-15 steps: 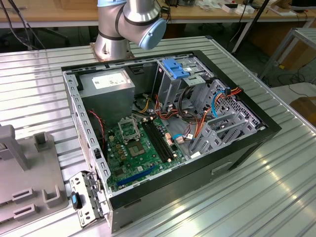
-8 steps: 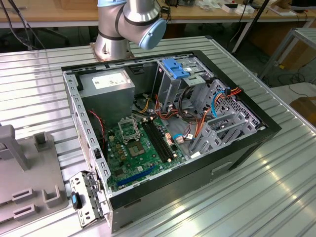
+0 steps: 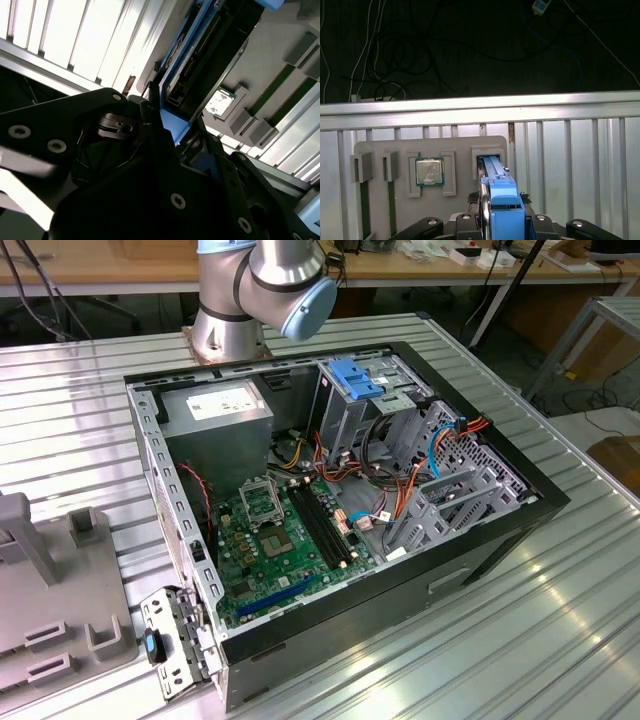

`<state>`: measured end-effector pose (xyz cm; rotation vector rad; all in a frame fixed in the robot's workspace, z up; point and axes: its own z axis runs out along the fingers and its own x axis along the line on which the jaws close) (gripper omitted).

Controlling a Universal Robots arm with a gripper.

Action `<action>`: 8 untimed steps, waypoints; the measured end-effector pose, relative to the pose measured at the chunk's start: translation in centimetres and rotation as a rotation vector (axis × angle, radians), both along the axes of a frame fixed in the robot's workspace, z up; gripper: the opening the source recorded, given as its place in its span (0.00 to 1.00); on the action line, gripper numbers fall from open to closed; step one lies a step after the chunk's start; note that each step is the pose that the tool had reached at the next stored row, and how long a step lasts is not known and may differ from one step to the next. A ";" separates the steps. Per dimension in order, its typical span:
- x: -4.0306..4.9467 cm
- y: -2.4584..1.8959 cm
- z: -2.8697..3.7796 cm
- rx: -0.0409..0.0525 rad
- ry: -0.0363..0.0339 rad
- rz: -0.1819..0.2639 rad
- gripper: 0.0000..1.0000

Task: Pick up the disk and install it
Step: 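Pick up the disk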

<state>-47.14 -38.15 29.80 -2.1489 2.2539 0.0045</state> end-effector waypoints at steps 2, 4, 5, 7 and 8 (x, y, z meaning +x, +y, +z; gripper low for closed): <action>-0.04 0.00 0.00 0.0000 0.0000 0.000 0.40; -0.06 0.00 0.00 0.0000 0.0000 0.000 0.40; -0.07 0.00 -0.01 -0.0001 0.0002 0.000 0.40; -0.07 0.00 -0.04 -0.0001 0.0002 0.000 0.40; -0.07 0.00 -0.05 -0.0001 0.0001 0.000 0.40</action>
